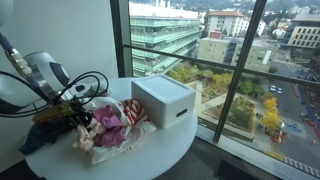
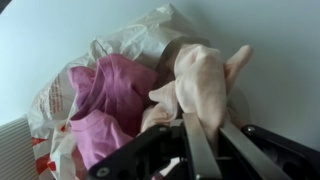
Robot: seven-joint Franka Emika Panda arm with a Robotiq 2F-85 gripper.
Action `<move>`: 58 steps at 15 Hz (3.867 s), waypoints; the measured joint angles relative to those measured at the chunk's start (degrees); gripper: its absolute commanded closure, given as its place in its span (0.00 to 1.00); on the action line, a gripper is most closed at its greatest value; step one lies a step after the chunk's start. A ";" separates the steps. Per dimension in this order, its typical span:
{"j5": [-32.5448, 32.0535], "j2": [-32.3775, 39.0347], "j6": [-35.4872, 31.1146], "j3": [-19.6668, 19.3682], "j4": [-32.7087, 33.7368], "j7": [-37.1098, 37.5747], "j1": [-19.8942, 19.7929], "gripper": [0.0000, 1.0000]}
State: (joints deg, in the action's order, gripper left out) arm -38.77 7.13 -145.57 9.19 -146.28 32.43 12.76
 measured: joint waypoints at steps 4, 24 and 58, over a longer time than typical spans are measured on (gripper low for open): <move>-11.53 -0.34 0.37 -1.01 3.37 8.59 0.39 0.93; -36.20 18.04 3.26 -1.22 15.71 36.70 0.09 0.28; 8.40 7.72 -11.04 -0.29 0.88 8.23 6.65 0.00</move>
State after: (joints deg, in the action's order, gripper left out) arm -30.37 14.86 -156.60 8.90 -145.40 40.66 19.41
